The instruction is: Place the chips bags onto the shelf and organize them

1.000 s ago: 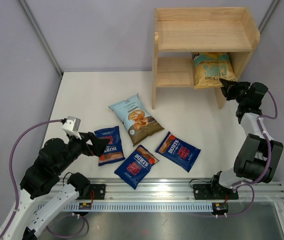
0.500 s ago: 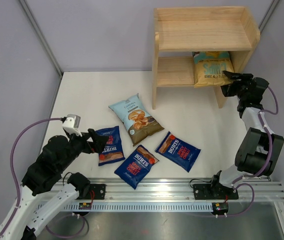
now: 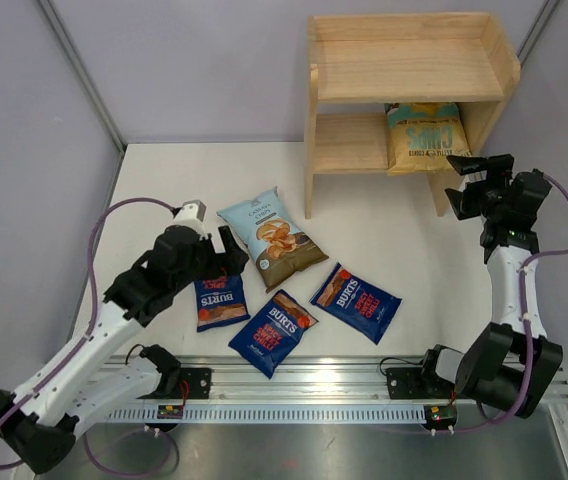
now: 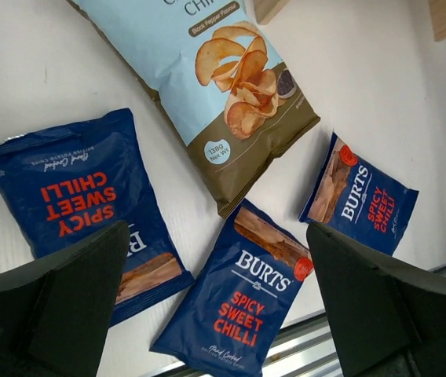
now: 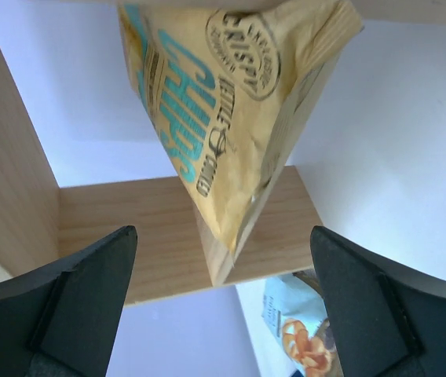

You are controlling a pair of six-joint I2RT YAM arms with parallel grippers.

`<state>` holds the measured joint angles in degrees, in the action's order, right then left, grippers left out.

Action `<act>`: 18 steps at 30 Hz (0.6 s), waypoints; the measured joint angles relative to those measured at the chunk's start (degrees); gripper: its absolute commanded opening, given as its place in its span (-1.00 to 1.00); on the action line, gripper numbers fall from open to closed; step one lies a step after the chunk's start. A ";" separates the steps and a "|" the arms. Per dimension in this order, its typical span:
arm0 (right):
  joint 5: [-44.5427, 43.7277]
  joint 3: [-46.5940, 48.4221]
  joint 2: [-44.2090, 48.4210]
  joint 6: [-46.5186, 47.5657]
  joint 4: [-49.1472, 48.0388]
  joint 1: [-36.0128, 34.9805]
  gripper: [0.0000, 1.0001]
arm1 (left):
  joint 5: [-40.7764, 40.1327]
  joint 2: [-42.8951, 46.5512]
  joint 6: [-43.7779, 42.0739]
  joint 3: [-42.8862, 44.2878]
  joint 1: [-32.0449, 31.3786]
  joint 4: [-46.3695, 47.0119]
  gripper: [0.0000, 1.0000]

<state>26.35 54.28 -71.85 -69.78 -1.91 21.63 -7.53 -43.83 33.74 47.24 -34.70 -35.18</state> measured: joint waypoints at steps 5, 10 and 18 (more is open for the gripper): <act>0.79 -1.27 8.63 6.29 6.47 0.13 0.99 | 0.76 -9.31 3.98 -0.04 1.09 4.57 0.98; 9.42 -7.37 14.03 5.49 3.04 0.13 0.99 | 4.66 -17.29 8.02 -1.33 7.15 12.28 0.98; 18.21 -14.32 17.75 4.66 0.50 -0.94 0.99 | 14.23 -31.85 10.16 -2.71 14.97 27.06 0.98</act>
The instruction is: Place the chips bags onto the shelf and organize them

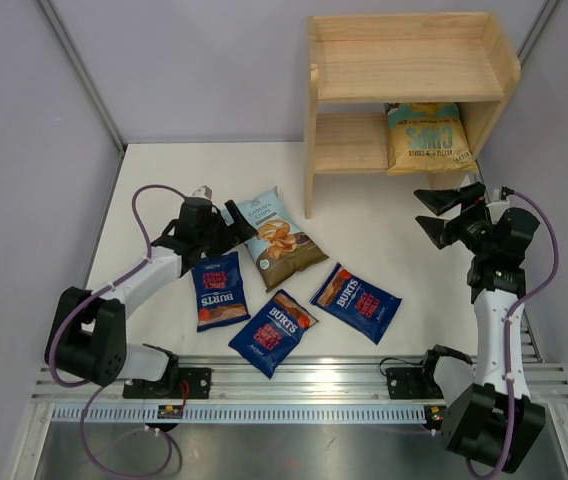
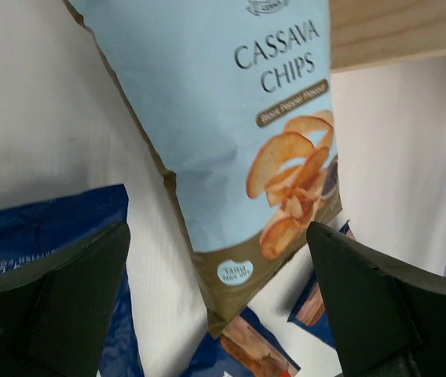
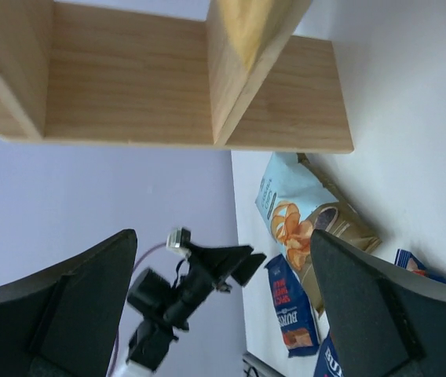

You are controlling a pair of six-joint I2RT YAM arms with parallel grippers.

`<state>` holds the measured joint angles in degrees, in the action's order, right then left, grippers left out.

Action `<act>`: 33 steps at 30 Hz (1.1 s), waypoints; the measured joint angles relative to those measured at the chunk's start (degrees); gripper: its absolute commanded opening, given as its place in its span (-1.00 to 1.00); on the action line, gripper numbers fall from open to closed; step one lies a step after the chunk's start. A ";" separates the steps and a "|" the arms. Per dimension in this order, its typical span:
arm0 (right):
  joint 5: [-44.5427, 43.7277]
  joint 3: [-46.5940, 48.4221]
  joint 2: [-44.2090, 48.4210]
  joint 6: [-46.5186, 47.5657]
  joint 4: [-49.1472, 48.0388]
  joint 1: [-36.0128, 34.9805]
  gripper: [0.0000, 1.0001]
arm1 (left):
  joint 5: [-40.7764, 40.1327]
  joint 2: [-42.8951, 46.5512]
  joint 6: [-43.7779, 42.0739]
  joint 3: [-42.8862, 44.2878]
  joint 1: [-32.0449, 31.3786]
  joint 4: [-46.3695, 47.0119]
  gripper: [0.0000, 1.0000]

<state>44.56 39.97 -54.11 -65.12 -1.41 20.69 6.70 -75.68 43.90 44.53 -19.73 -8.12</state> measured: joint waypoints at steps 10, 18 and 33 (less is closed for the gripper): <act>2.32 2.12 6.80 2.54 -0.76 -4.70 0.99 | 4.79 -16.00 -0.39 3.93 4.31 7.13 0.98; 3.15 1.60 7.96 2.32 -3.15 -6.34 0.99 | 12.11 -24.48 0.02 4.96 5.73 20.11 0.98; 3.19 -0.68 9.68 1.27 -3.98 -7.98 0.99 | 20.52 -32.98 9.99 -0.61 5.81 48.74 -0.01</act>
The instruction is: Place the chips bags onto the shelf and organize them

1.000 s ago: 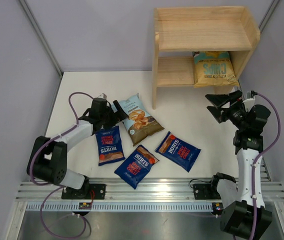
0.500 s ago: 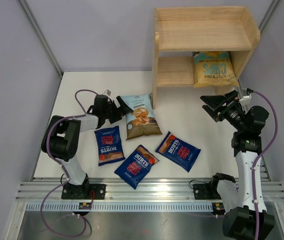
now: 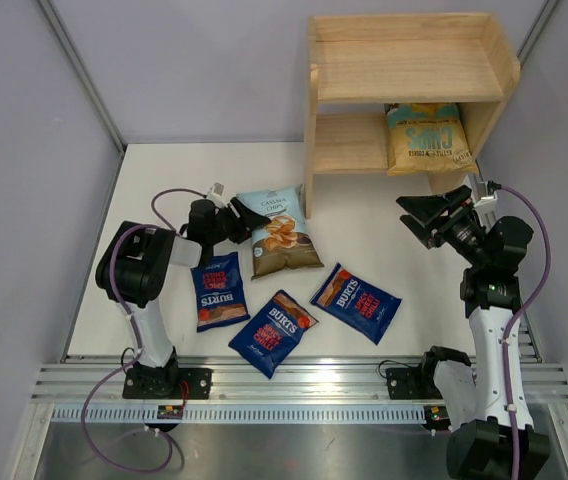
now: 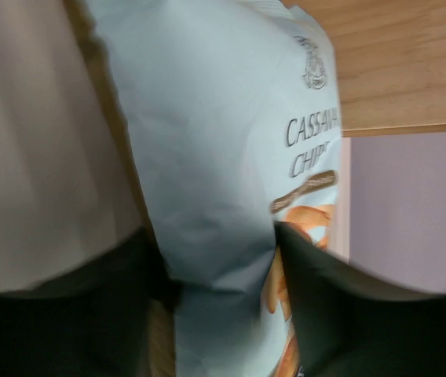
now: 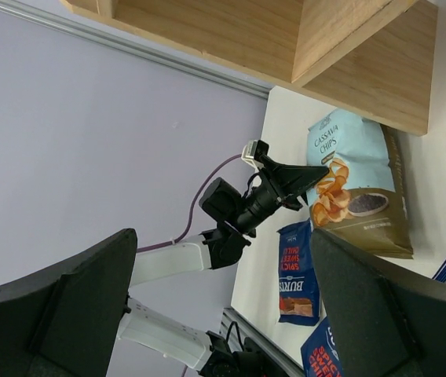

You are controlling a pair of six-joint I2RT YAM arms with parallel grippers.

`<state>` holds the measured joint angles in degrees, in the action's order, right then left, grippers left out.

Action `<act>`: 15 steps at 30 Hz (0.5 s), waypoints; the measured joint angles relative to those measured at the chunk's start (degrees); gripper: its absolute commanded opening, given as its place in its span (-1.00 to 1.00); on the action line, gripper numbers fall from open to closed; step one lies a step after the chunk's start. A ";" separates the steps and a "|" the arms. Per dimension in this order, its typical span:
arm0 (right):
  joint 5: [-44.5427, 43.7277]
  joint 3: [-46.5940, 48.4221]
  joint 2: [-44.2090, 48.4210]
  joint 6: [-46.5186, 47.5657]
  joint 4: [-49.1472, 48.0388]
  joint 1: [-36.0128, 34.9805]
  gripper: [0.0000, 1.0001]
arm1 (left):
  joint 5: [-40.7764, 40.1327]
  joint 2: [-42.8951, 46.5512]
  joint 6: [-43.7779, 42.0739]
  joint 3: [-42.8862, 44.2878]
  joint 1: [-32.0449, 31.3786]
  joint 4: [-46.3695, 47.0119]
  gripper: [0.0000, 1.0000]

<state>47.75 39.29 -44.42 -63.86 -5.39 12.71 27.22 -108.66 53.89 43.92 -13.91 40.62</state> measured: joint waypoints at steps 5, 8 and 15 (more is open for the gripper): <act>-0.09 -0.50 0.90 0.31 0.11 -0.39 0.99 | 0.48 2.38 2.08 -2.19 -0.22 4.94 -0.35; -0.28 -1.53 1.18 1.40 0.28 -1.51 0.99 | -1.20 6.80 2.91 -5.62 -0.17 4.96 -0.52; -3.32 -7.32 -2.95 3.58 -1.88 -13.79 0.99 | -5.73 20.46 8.46 -11.52 -0.04 1.11 -0.53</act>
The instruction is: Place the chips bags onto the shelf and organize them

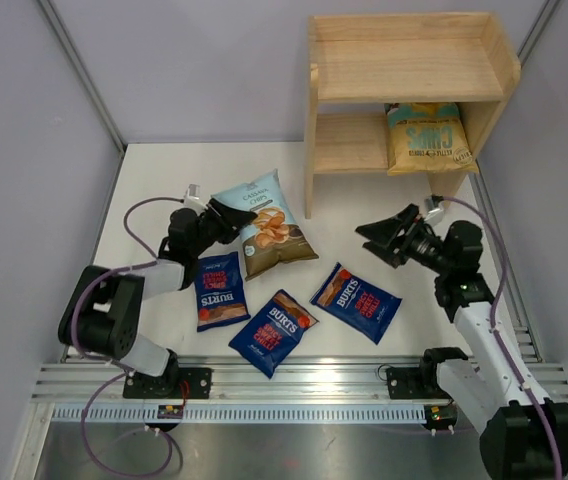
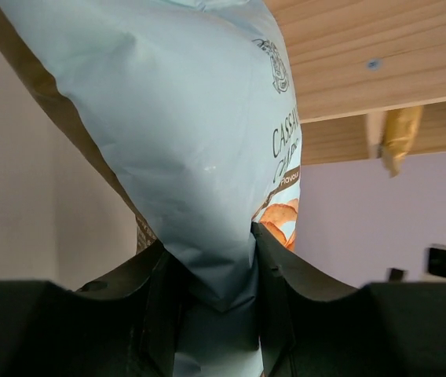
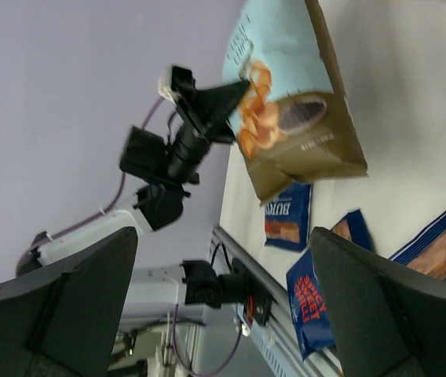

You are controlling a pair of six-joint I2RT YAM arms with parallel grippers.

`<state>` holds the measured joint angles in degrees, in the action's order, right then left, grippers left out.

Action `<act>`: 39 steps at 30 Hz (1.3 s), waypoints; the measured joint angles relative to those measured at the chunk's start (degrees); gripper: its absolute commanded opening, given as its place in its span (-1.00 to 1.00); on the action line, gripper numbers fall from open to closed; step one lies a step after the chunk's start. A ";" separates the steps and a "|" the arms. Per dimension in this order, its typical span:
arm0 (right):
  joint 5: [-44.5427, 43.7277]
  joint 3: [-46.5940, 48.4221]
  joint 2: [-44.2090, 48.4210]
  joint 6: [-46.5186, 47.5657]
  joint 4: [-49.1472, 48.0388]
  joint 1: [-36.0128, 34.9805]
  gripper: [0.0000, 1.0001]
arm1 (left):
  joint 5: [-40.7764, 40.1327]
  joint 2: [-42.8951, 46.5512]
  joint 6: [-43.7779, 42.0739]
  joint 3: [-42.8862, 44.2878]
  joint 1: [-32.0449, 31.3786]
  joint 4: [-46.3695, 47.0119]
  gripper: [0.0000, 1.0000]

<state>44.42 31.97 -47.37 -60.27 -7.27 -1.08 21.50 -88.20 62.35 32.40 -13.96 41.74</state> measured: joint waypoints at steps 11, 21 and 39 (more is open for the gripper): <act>-20.50 -7.13 -3.65 0.33 -14.56 -32.70 0.99 | -6.82 25.97 12.68 -6.58 0.00 -11.37 -0.49; -39.76 -6.08 -15.32 4.09 -29.29 -51.87 0.99 | -8.72 42.51 21.73 -6.93 -2.12 -19.08 -0.46; -49.48 -1.55 -19.08 9.53 -37.29 -55.28 -0.02 | -13.97 44.92 24.63 -6.93 -12.26 -20.22 -0.01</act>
<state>-5.06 30.41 -66.46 -50.74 -44.56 -56.36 7.53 -43.29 86.98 25.47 -26.22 21.52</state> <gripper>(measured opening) 0.606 0.403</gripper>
